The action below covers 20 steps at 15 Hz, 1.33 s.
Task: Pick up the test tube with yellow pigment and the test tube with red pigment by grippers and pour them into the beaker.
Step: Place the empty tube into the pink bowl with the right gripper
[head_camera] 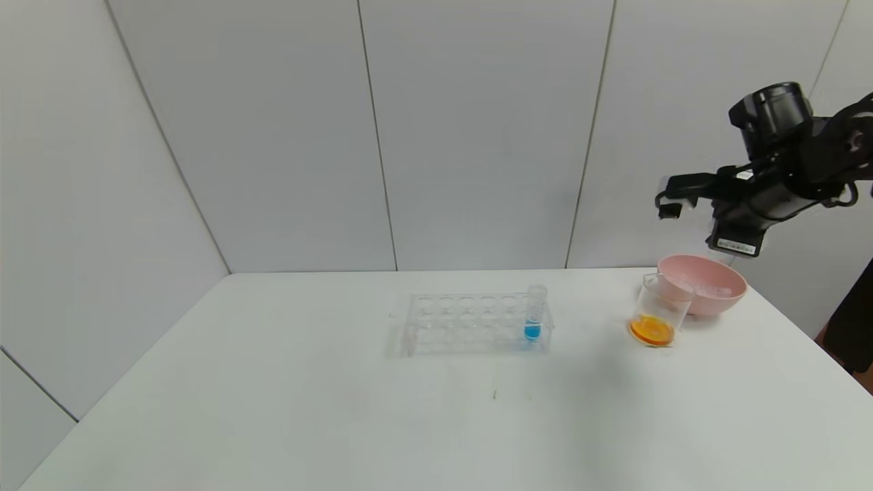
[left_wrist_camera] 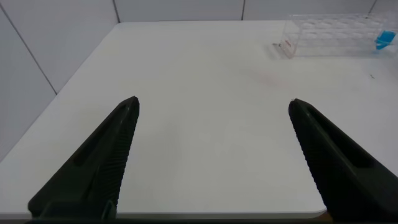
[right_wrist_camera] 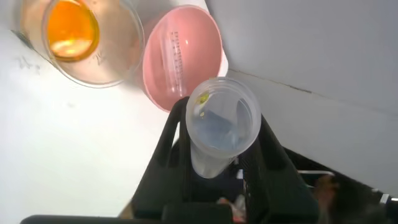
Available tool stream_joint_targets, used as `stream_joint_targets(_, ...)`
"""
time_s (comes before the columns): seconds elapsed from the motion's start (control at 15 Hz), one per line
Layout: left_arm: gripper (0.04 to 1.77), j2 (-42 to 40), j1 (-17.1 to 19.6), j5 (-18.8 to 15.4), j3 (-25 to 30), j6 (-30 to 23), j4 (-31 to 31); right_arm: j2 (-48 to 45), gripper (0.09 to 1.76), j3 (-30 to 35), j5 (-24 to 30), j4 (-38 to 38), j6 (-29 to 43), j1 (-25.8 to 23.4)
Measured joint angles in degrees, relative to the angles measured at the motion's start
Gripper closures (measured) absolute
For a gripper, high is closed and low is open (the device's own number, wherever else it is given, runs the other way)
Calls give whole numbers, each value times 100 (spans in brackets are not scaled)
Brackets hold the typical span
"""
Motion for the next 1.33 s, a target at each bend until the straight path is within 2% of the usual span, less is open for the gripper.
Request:
stream_joint_targets(0.27, 9, 0, 2, 0, 0, 0, 0, -714, 132, 686, 1005, -79, 956, -395)
stream_joint_targets(0.47, 9, 0, 2, -2, 0, 0, 0, -1226, 132, 1513, 1360, -661, 2098, -583)
stream_joint_targets(0.53, 9, 0, 2, 0, 0, 0, 0, -1362, 132, 1855, 1398, -1139, 2461, -599)
stream_joint_targets(0.8, 9, 0, 2, 0, 0, 0, 0, -1685, 132, 3394, 1488, -3957, 3879, -679)
stream_joint_targets(0.93, 9, 0, 2, -2, 0, 0, 0, -1704, 132, 3920, 1495, -4642, 4604, -778)
stream_joint_targets(1.13, 9, 0, 2, 0, 0, 0, 0, -1556, 132, 4107, 1451, -4864, 5388, -1002)
stream_joint_targets(1.33, 9, 0, 2, -2, 0, 0, 0, -1211, 132, 4005, 1424, -5181, 5686, -1236)
